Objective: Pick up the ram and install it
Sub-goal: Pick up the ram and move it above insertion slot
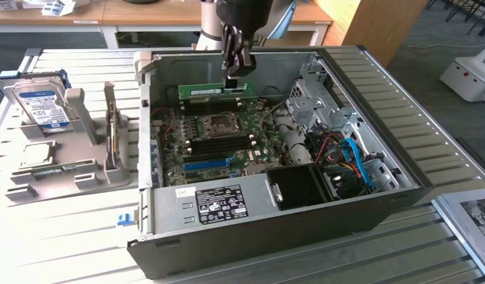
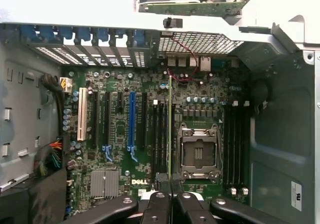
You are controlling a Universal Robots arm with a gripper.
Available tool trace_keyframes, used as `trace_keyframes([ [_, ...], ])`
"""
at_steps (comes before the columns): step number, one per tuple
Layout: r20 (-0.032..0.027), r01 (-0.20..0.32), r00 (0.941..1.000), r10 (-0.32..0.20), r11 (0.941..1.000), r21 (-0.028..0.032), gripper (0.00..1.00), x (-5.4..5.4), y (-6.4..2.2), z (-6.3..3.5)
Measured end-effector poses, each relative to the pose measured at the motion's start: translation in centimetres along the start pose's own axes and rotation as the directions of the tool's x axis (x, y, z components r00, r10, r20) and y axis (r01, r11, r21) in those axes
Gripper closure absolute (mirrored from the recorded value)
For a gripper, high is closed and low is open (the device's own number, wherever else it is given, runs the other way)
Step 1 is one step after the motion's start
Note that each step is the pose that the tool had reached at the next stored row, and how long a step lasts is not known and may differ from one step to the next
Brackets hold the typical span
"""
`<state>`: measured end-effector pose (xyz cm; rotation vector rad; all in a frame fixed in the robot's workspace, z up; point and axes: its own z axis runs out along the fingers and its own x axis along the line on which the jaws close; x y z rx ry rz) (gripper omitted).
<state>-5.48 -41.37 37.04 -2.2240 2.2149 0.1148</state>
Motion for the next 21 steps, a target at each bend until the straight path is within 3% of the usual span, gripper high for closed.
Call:
trace_keyframes([
  [6, 0.0001, 0.000, 1.0000, 0.000, 1.0000, 0.0000, 0.88, 0.0, -0.01, 0.03],
  [18, 0.0003, 0.000, 1.0000, 0.000, 1.0000, 0.0001, 0.88, 0.1, -0.11, 2.05],
  [21, 0.0000, 0.000, 1.0000, 0.000, 1.0000, -0.0001, 0.88, 0.1, -0.11, 2.09],
])
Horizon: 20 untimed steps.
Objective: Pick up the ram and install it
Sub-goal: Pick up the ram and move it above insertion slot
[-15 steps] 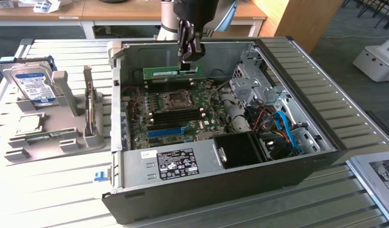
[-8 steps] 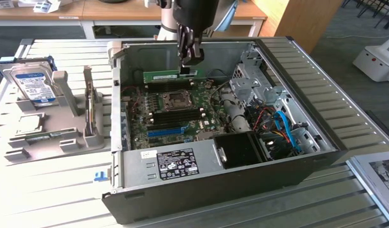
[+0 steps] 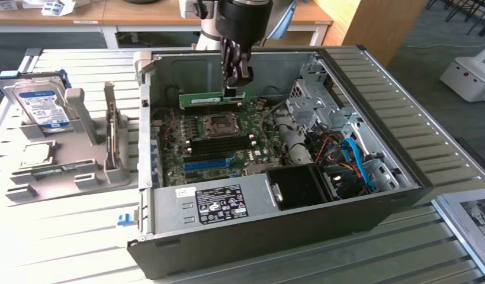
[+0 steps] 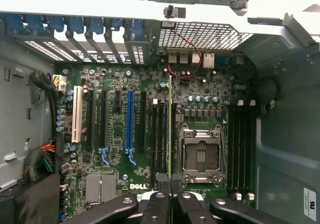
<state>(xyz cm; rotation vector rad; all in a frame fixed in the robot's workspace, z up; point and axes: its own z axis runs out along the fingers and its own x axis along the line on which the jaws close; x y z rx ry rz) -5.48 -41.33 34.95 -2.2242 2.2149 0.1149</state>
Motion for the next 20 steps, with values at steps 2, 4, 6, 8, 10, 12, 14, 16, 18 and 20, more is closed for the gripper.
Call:
trace_keyframes([
  [2, 0.0001, 0.000, 1.0000, 0.000, 1.0000, 0.0000, 0.88, 0.0, -0.01, 0.00],
  [4, 0.0002, 0.000, 1.0000, 0.000, 1.0000, 0.0001, 0.88, 0.0, -0.34, 0.00],
  [6, 0.0001, 0.000, 1.0000, 0.000, 1.0000, -0.0001, 0.88, 0.0, -0.88, -0.03],
  [8, 0.0001, 0.000, 1.0000, 0.000, 1.0000, 0.0000, 0.88, 0.0, -1.27, -0.04],
  [10, 0.0001, 0.000, 1.0000, 0.000, 1.0000, -0.0001, 0.88, 0.0, -1.52, -0.05],
  [12, 0.0001, 0.000, 1.0000, 0.000, 1.0000, 0.0000, 0.88, 0.0, -1.69, -0.06],
  [14, 0.0001, 0.000, 1.0000, 0.000, 1.0000, 0.0000, 0.88, 0.0, -1.72, -0.05],
  [16, 0.0001, 0.000, 1.0000, 0.000, 1.0000, 0.0000, 0.88, 0.0, -1.72, -0.05],
  [18, 0.0001, 0.000, 1.0000, 0.000, 1.0000, -0.0001, 0.88, 0.0, -1.73, -0.06],
  [20, 0.0001, 0.000, 1.0000, 0.000, 1.0000, 0.0000, 0.88, 0.0, -1.92, -0.07],
])
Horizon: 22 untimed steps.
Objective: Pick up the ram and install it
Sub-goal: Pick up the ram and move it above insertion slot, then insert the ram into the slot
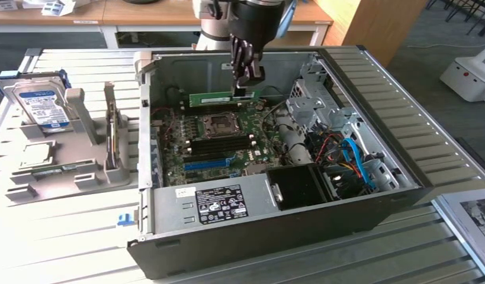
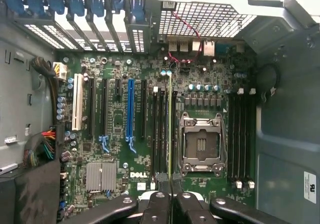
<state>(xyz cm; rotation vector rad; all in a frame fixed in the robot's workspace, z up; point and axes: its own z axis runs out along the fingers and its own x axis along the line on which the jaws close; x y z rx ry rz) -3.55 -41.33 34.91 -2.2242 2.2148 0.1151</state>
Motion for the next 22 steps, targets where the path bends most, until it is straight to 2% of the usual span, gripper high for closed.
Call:
trace_keyframes([
  [4, 0.0000, 0.000, 1.0000, 0.000, 1.0000, 0.0000, 0.88, 0.00, -0.39, -0.02],
  [17, 0.0001, 0.000, 1.0000, 0.000, 1.0000, 0.0000, 0.88, 0.00, -0.41, 0.00],
  [22, 0.0001, 0.000, 1.0000, 0.000, 1.0000, 0.0001, 0.88, 0.04, -0.45, 0.74],
])
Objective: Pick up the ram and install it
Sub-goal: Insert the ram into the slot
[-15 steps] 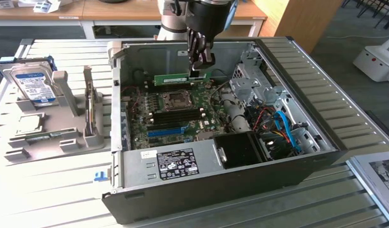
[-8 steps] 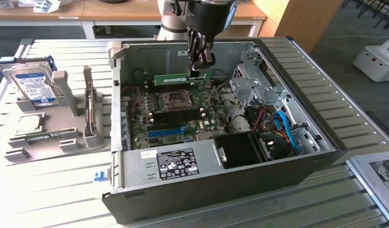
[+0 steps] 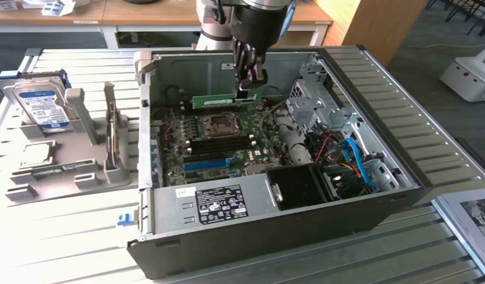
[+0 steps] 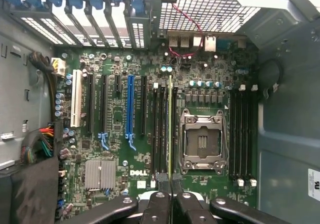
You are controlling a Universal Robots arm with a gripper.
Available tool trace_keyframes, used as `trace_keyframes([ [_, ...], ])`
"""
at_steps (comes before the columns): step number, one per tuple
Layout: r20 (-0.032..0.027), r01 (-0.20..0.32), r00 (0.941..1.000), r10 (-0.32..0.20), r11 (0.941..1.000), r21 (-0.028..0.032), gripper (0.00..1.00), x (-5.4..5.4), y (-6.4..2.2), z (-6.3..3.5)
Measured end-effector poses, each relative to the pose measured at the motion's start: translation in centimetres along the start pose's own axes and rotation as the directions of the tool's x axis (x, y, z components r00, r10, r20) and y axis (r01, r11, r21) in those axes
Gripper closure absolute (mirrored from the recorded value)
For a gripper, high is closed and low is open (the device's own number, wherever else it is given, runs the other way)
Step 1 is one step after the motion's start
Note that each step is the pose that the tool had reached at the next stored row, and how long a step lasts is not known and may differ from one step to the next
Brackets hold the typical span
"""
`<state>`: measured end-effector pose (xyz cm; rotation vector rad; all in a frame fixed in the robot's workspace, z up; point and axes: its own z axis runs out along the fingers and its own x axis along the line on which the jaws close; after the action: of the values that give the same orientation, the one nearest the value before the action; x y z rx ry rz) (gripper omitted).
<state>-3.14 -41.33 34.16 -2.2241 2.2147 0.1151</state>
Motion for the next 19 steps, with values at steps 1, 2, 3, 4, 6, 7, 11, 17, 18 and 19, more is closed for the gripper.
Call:
trace_keyframes([
  [1, 0.0000, 0.000, 1.0000, 0.000, 1.0000, 0.0001, 0.88, 0.0, -0.01, 0.18],
  [2, 0.0000, 0.000, 1.0000, 0.000, 1.0000, 0.0002, 0.88, 0.0, -0.02, 0.38],
  [3, -0.0001, 0.000, 1.0000, 0.000, 1.0000, 0.0002, 0.88, 0.0, -0.03, 0.55],
  [4, -0.0001, 0.000, 1.0000, 0.000, 1.0000, 0.0003, 0.88, 0.0, -0.04, 0.73],
  [6, -0.0001, 0.000, 1.0000, 0.000, 1.0000, 0.0005, 0.88, 0.1, -0.06, 1.09],
  [7, 0.0000, 0.000, 1.0000, 0.000, 1.0000, 0.0006, 0.88, 0.1, -0.07, 1.27],
  [11, 0.0000, 0.000, 1.0000, 0.000, 1.0000, 0.0010, 0.88, 0.1, -0.10, 2.01],
  [17, -0.0001, 0.000, 1.0000, 0.000, 1.0000, 0.0016, 0.88, 0.2, -0.16, 3.09],
  [18, 0.0000, 0.000, 1.0000, 0.000, 1.0000, 0.0017, 0.88, 0.2, -0.17, 3.27],
  [19, -0.0001, 0.000, 1.0000, 0.000, 1.0000, 0.0017, 0.88, 0.2, -0.18, 3.45],
])
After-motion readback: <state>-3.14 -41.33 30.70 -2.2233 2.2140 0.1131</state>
